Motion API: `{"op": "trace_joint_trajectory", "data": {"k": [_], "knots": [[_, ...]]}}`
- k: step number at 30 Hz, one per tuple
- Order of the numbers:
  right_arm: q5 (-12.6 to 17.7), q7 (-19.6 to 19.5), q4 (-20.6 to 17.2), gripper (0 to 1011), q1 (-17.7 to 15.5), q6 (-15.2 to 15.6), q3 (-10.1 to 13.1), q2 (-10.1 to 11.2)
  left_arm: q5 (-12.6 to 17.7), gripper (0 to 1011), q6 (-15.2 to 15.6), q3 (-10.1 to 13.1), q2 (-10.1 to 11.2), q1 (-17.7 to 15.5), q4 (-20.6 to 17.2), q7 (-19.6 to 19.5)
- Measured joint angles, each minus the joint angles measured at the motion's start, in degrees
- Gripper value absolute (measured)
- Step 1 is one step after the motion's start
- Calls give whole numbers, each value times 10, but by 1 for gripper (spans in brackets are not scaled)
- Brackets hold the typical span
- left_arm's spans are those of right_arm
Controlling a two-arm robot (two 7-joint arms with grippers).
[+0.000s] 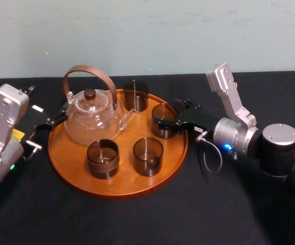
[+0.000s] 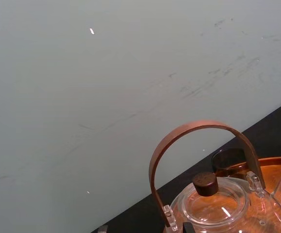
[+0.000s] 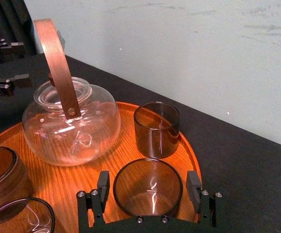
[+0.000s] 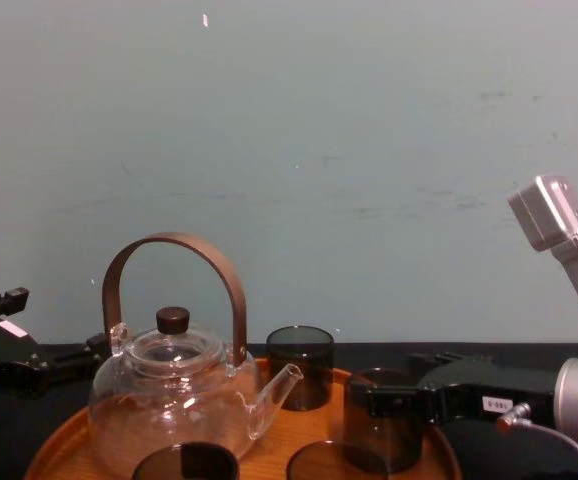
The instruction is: Pick up the glass from the table and place it on the tray.
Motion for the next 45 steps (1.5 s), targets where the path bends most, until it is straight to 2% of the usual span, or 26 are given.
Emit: {"op": "trace_joint_trajectory", "data": {"k": [10,15,20,32,39,45], "knots": [[9,5,-3,1002,-3,5,4,2,0,1002,0,0,0,0,0,0],[16,2,-20,1002,-12,16,9,9,0,1001,0,0,0,0,0,0],[22,0,-56,1002,-30,15,15,25,0,1001,0,0,0,0,0,0],[46,0,-187,1002,-101,-8,40,84,0,1001,0,0,0,0,0,0],[58,-19,-216,1003,-132,-16,62,106,0,1001,0,0,0,0,0,0],[69,-36,-217,1002,-150,-18,88,117,0,1001,0,0,0,0,0,0]]}}
